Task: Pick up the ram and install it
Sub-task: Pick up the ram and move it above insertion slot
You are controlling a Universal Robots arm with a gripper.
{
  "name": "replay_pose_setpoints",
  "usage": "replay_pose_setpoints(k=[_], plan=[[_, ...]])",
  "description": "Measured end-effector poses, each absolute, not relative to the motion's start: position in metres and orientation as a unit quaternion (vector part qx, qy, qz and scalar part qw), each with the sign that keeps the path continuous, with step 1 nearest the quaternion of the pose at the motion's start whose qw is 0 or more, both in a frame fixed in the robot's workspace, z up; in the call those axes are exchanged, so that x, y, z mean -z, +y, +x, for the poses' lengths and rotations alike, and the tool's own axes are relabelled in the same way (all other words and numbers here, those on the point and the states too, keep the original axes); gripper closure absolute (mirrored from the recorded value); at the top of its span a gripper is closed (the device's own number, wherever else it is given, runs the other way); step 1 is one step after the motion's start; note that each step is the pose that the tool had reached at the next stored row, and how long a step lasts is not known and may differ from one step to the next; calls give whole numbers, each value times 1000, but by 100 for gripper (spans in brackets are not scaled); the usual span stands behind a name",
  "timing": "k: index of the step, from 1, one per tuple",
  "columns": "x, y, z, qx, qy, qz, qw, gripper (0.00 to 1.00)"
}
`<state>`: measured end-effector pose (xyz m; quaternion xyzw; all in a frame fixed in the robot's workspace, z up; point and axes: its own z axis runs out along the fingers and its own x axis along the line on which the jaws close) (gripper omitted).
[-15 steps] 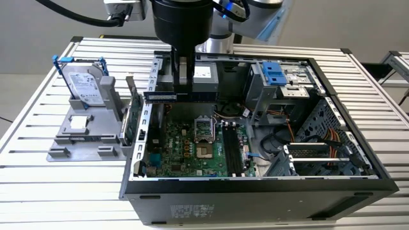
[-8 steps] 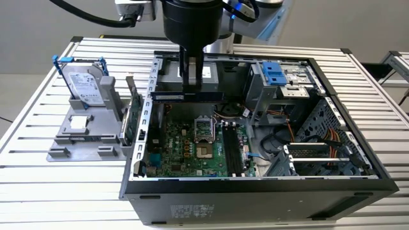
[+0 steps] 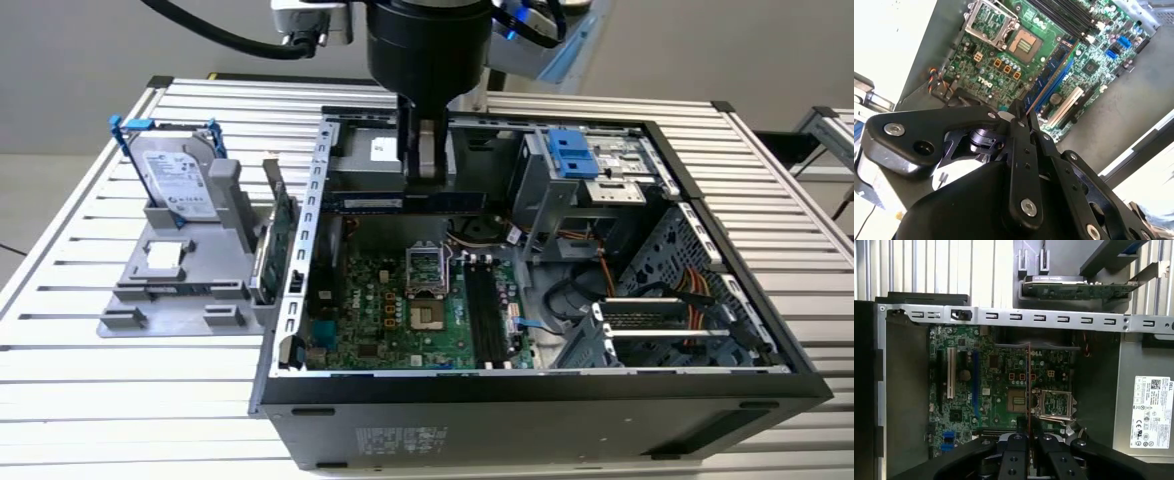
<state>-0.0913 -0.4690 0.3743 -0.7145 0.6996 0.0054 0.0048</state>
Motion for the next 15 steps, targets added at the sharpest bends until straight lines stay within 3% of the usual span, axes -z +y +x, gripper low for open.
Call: replay_pose_setpoints(k=[15], plan=[[-374,-469,-68,-5,700,-715,5,100]])
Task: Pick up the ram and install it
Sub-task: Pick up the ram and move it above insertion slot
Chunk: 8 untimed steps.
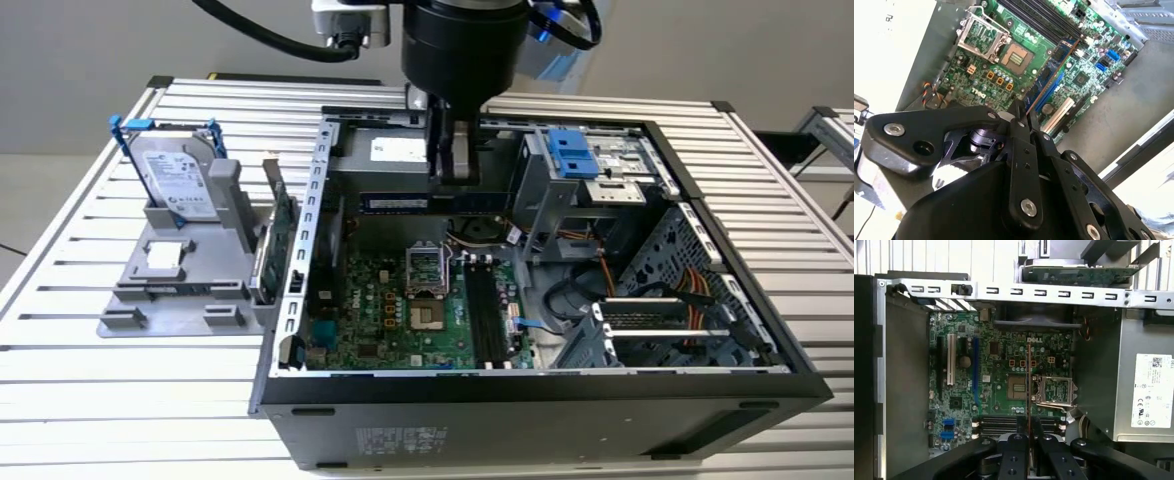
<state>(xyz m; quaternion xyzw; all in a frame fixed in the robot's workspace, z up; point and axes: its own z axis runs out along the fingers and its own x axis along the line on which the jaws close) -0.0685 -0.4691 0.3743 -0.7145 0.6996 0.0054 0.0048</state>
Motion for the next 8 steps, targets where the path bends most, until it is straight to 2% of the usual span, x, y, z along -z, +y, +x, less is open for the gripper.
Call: replay_pose_setpoints(k=[8], plan=[[-374,-469,-59,-5,700,-715,5,100]])
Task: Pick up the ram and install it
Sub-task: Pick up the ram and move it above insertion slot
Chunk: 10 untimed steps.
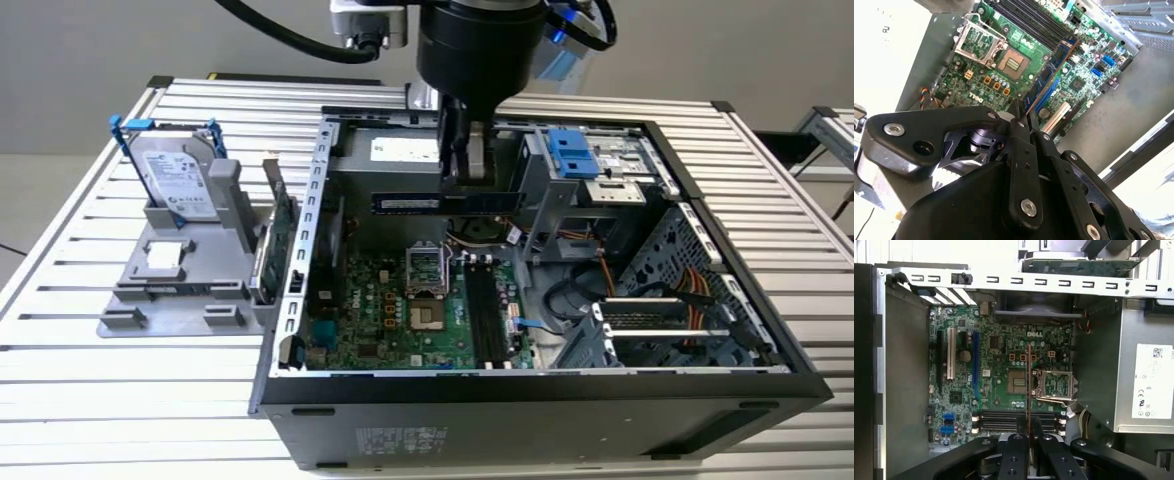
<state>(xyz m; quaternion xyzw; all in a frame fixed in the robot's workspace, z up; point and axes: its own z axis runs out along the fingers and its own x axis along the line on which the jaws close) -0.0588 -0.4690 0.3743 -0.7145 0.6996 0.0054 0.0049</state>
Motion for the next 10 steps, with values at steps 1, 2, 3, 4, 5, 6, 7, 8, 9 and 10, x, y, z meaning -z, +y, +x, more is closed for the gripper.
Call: replay_pose_setpoints(k=[1,2,3,4,5,6,7,8,9,10], plan=[[-374,-469,-58,-5,700,-715,5,100],[-374,-469,-56,-5,700,-715,5,100],[-374,-469,-55,-5,700,-715,5,100],[-374,-469,-54,-5,700,-715,5,100],[-374,-469,-53,-5,700,-715,5,100],[-374,-469,-52,-5,700,-715,5,100],[-374,-469,-51,-5,700,-715,5,100],[-374,-469,-50,-5,700,-715,5,100],[-374,-469,-49,-5,700,-715,5,100],[-374,-469,-48,-5,700,-715,5,100]])
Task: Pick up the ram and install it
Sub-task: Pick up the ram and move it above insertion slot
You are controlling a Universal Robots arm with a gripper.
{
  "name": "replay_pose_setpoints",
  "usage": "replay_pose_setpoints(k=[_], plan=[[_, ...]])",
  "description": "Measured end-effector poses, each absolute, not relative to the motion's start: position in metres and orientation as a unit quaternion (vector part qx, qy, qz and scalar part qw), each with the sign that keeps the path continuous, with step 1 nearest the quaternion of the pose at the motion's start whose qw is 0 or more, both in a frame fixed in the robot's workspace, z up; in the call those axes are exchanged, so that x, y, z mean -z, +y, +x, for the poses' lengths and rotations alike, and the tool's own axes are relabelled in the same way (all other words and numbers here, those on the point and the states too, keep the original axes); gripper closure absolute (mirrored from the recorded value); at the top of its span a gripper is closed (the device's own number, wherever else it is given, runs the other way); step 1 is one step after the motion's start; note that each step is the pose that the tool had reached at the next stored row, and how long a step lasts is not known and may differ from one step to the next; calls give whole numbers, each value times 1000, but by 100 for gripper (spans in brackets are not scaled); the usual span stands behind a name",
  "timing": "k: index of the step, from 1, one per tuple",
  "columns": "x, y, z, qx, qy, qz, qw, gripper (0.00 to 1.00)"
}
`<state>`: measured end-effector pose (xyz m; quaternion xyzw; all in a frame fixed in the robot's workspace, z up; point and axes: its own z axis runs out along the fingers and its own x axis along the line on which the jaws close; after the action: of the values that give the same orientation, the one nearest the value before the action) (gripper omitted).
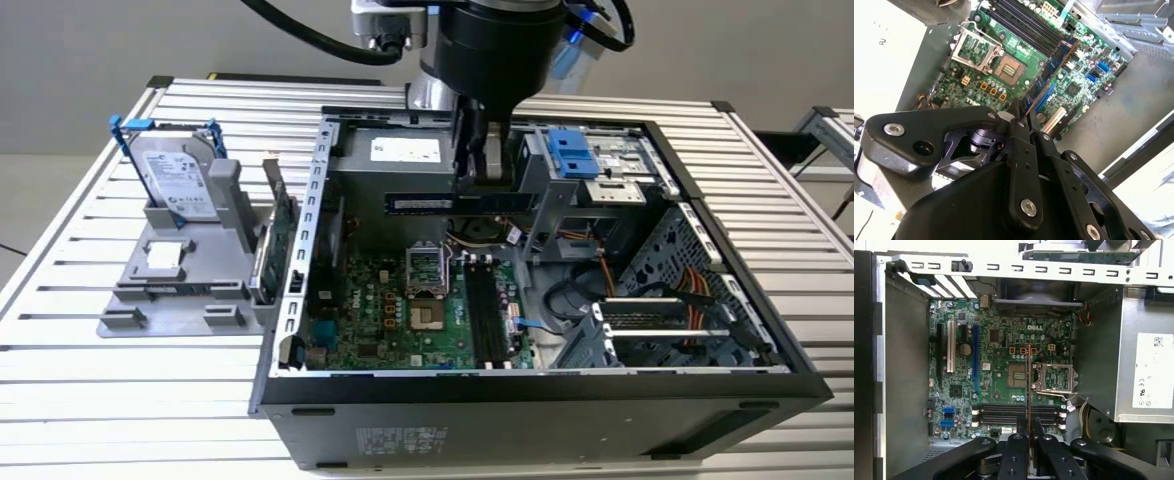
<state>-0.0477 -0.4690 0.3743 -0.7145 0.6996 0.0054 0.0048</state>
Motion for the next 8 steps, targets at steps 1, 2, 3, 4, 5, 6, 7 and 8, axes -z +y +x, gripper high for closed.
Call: replay_pose_setpoints(k=[1,2,3,4,5,6,7,8], plan=[[-374,-469,-47,-5,700,-715,5,100],[-374,-469,-46,-5,700,-715,5,100],[-374,-469,-45,-5,700,-715,5,100],[-374,-469,-44,-5,700,-715,5,100],[-374,-469,-44,-5,700,-715,5,100],[-374,-469,-43,-5,700,-715,5,100],[-374,-469,-42,-5,700,-715,5,100],[-374,-469,-42,-5,700,-715,5,100]])
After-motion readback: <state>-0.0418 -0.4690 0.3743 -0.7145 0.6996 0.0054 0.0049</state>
